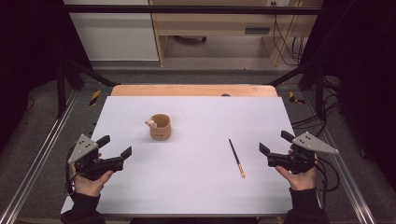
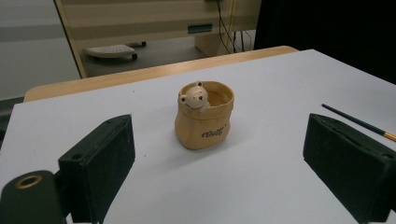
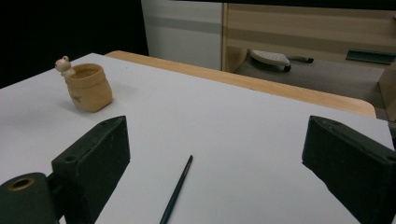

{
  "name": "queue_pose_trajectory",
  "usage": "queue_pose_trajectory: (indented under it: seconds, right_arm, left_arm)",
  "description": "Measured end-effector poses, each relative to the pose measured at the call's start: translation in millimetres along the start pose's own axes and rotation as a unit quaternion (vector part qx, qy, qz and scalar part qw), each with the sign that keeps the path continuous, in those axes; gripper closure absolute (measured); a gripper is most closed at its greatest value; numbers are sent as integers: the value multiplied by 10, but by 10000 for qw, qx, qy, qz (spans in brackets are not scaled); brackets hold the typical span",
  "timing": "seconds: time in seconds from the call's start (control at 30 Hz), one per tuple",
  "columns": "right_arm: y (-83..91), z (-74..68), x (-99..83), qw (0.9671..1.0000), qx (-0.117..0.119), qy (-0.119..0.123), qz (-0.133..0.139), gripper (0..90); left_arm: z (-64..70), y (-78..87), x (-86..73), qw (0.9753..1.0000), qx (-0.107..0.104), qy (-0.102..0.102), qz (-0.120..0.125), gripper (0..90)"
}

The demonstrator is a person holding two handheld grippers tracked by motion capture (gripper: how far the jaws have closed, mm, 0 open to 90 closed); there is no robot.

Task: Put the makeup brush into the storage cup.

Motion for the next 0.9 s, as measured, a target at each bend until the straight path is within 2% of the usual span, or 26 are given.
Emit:
queue_pose_trajectory:
  seconds: [0.6,0.77,0.9]
  right_arm:
    - [-24,-67,26,9987,-101,96,-498,87]
    - [-72,-111,53,9974,-100,131,-697,95]
    - [-115,-160,83,9956,-167,253,-886,95]
  left_arm:
    - [-21,-46,-75,9998,93,-25,-184,83]
    - [-40,-74,-117,9995,127,-23,-288,83]
    - [-52,-102,-153,9991,153,-28,-387,81]
Point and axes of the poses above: each handheld gripper's, and its own axes: y roughly backward along the jaws, x roughly out of its top, z roughly to its right, the point moved 2 cm from there along -y, roughly forward along the jaws, and after that the axes turned 11 degrees about -x, right-handed, at the moved point
